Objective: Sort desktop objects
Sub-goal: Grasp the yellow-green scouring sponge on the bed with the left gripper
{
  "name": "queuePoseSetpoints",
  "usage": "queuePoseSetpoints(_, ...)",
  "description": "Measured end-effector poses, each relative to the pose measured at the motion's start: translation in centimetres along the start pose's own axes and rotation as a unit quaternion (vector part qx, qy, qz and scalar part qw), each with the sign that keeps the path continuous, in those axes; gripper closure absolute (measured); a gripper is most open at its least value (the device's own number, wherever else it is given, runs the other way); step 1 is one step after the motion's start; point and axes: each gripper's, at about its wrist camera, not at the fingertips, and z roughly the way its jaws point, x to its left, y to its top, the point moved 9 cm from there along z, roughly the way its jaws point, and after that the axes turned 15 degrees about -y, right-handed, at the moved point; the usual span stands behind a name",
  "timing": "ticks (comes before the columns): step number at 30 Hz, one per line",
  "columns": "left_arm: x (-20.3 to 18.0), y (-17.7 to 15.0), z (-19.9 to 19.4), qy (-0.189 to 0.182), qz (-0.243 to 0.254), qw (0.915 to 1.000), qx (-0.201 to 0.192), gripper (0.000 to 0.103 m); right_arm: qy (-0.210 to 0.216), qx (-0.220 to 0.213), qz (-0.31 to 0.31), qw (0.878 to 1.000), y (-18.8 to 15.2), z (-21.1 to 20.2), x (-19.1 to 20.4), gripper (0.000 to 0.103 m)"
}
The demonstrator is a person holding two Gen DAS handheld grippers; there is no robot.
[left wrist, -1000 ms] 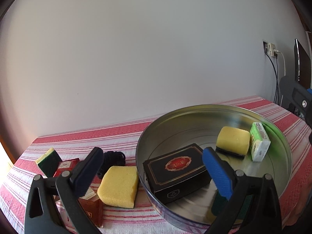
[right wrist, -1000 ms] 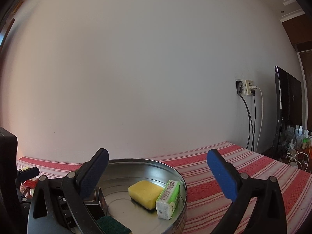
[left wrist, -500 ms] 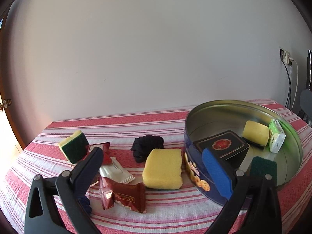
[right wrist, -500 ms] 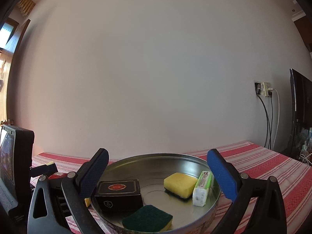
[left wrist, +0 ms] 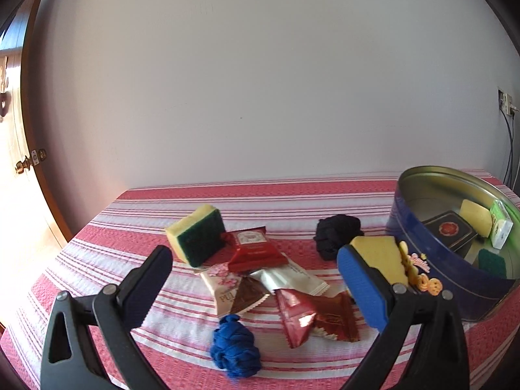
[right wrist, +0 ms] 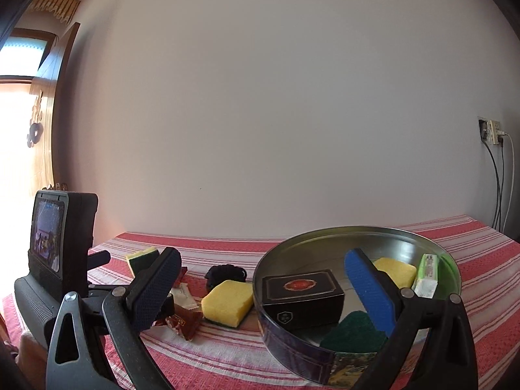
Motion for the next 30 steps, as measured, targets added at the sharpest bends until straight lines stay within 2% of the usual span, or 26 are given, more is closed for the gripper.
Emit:
queuePoseSetpoints(3,3.2,-0.2,0.2,0.022,-0.014,0.9996,0.01,0.0,0.013,0.01,-0.022,1.0,-0.5,-0.1,2.0,0.001)
queuePoseSetpoints(6,6.8,-0.4,0.2,0.047,-0.03,0.9983,0.016,0.0,0.038,0.041,-0.031,0.998,-1.5,0.1,4.2,0.001)
queuePoseSetpoints(9,9.9,-0.9,1.0,0.046,-0.054,0.9969,0.035,0.0,0.063,0.074,-0.042,0.994,-2.8,0.7,6.6,0.001)
queuePoseSetpoints(12,12.1,-1.0,2.5,0.039,-0.07,0.9952,0.057,0.0,0.089,0.086,-0.049,0.991,-3.4,0.6,8.8,0.001)
queuePoseSetpoints(17,12.3,-0.4,6.3,-0.005,-0.08,0.9928,0.09,0.0,0.103,0.073,-0.079,0.989,-3.6,-0.3,11.0,0.001)
queuePoseSetpoints(24,12.1,-0.7,11.9,0.02,-0.034,0.9878,0.151,0.002,0.115,0.078,-0.083,0.987,-3.7,0.0,11.6,0.001)
queuePoseSetpoints(26,12.1,-1.2,12.9,0.002,-0.049,0.9838,0.172,0.016,0.117,0.081,-0.083,0.986,-3.8,0.0,11.7,0.001)
queuePoseSetpoints(27,12.0,-1.3,13.2,-0.019,-0.063,0.9823,0.175,0.019,0.118,0.084,-0.085,0.986,-3.9,0.1,11.8,0.001)
queuePoseSetpoints(29,11.7,-1.7,13.9,-0.052,-0.082,0.978,0.184,0.034,0.121,0.091,-0.089,0.984,-4.0,0.1,12.0,0.001)
queuePoseSetpoints(30,11.4,-1.9,14.1,-0.068,-0.089,0.9756,0.189,0.038,0.122,0.094,-0.09,0.984,-4.1,0.2,12.1,0.001)
